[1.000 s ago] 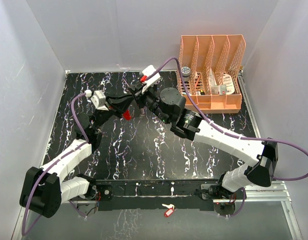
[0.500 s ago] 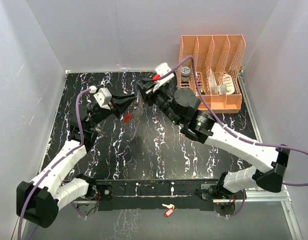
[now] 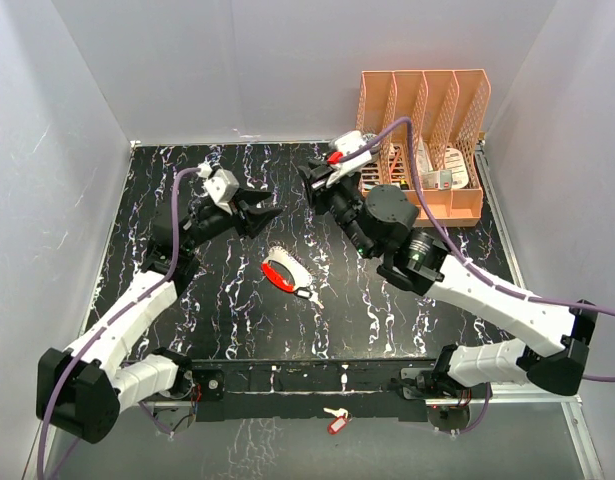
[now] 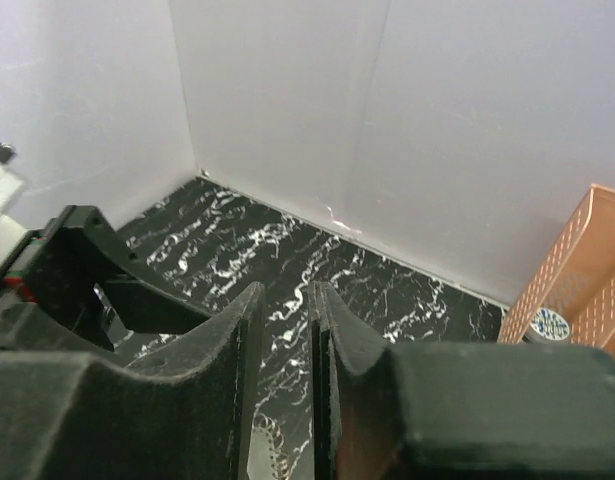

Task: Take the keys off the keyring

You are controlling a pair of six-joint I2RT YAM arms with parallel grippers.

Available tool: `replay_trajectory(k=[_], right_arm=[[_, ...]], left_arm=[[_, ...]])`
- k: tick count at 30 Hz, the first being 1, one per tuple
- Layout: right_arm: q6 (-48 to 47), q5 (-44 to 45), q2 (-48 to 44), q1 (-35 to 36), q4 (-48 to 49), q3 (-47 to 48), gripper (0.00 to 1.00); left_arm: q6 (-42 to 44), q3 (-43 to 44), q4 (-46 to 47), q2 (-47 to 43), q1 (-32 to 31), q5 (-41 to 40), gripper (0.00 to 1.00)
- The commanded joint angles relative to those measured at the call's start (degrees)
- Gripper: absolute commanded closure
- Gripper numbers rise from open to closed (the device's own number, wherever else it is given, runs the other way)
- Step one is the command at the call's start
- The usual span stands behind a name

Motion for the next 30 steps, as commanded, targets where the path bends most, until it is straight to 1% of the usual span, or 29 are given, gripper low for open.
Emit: replay_trajectory(k=[1, 3, 5, 8, 9, 10, 11, 15, 18, 22, 30], right_arm=[[2.1, 5.2, 2.1, 0.3, -4.0, 0.8, 0.77], [3.6, 7.6, 2.0, 0.3, -5.4, 0.5, 0.75], [5.2, 9.4, 1.4, 0.1, -6.9, -0.5, 0.74], [9.8, 9.4, 1.5, -1.2, -14.2, -2.0, 0.72], [12.4, 9.1, 1.7, -1.5, -17.6, -2.9, 0.73], [16.2, 8.2, 1.8, -1.8, -21.6, -5.1, 0.74], [18.9, 6.8, 1.4, -1.8, -23.5, -7.4, 0.75], [30.5, -3.0, -3.0, -1.8, -24.1, -19.9, 0.75], [35.6, -8.1, -6.2, -1.7, -23.7, -26.6, 0.73], [38.0, -10.5, -6.7, -1.4, -19.6, -32.8, 0.68], [40.2, -14.4, 0.7, 0.4, -7.4, -37.7, 0.69]], left_arm=[[-0.9, -2.7, -8.4, 2.3, -0.4, -6.7, 0.45], [-1.0, -5.1, -9.1, 1.8, -2.6, -12.0, 0.43], [-0.1, -4.3, -13.7, 2.6, -5.3, -15.8, 0.45], [2.3, -2.3, -21.9, 5.7, -11.9, -29.9, 0.5], [1.3, -2.5, -22.9, 6.2, -13.4, -35.3, 0.5], [-0.5, -2.8, -23.3, 6.4, -13.8, -38.6, 0.5], [-2.5, -3.5, -23.4, 6.2, -13.9, -40.6, 0.49], [-8.5, -8.1, -18.8, 2.3, -13.9, -45.9, 0.46], [-9.5, -9.6, -17.3, -0.1, -13.9, -48.7, 0.45], [-9.6, -9.7, -17.3, -1.2, -13.9, -51.3, 0.44], [-10.7, -12.4, -16.5, -3.3, -13.9, -53.6, 0.42]])
